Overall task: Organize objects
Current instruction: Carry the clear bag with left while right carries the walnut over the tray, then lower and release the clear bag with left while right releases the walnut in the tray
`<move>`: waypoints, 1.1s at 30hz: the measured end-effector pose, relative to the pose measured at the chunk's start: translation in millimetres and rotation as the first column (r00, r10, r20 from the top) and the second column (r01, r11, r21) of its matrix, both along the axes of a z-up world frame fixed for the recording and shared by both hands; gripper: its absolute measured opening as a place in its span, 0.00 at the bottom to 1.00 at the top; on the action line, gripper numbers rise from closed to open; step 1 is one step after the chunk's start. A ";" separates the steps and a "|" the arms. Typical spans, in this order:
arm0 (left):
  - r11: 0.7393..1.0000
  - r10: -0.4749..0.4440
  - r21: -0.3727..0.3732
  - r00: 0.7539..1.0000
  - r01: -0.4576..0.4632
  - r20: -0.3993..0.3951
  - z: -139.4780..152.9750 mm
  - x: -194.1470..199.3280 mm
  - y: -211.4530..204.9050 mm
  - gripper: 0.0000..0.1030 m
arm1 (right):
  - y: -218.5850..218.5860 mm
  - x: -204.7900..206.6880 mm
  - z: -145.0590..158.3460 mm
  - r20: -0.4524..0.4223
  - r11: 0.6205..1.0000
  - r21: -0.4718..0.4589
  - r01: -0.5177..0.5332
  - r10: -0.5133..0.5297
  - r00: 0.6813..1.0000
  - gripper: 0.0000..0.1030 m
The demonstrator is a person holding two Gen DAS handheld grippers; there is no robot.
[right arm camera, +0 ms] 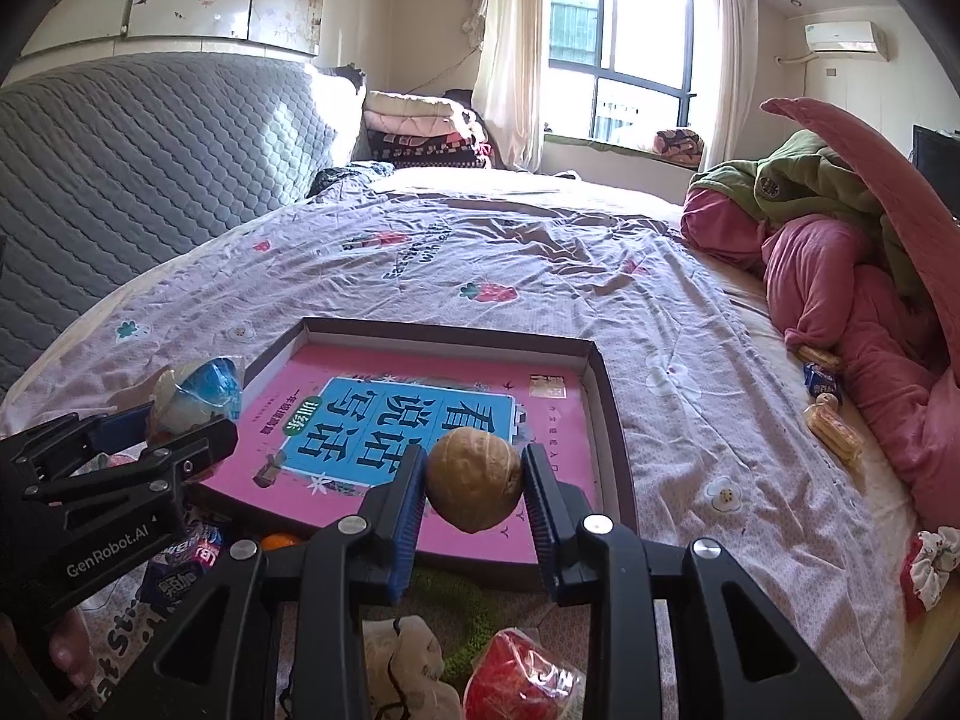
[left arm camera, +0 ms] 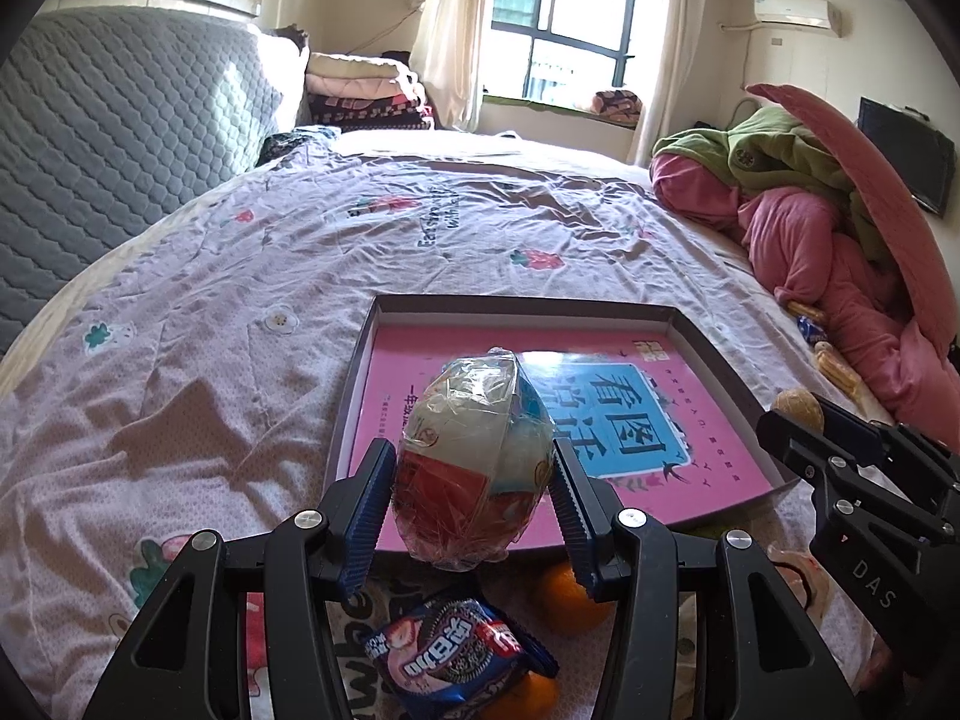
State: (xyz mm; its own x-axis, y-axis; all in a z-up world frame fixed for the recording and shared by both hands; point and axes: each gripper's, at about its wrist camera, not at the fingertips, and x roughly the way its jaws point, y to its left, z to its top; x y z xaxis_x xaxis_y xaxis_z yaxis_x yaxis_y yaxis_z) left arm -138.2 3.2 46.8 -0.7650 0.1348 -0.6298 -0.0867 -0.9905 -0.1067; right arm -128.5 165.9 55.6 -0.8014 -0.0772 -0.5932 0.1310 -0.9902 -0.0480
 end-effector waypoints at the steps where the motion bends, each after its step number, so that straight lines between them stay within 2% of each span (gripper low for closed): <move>1: 1.000 0.004 -0.001 1.000 -0.004 0.003 -0.4 -2.1 -0.9 0.52 | 0.0 -2.8 -1.0 0.003 1.000 0.003 0.001 -0.001 1.000 0.32; 16: 0.999 0.039 -0.032 0.998 -0.038 0.040 -8.6 -29.6 -3.6 0.52 | 2.8 -35.2 -9.5 0.033 1.000 0.024 0.010 -0.011 0.999 0.32; 33: 0.997 0.056 -0.064 0.991 -0.049 0.123 -28.8 -58.7 -1.4 0.52 | 10.8 -65.9 -29.8 0.096 0.999 0.039 0.016 -0.020 0.995 0.32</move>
State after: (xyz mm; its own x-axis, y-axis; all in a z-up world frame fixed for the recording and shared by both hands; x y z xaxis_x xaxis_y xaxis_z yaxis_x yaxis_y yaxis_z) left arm -196.9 1.8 18.0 -0.6847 0.0555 -0.7267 -0.0244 -0.9983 -0.0532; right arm -194.3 176.7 25.8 -0.7415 -0.0394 -0.6698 0.1191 -0.9902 -0.0735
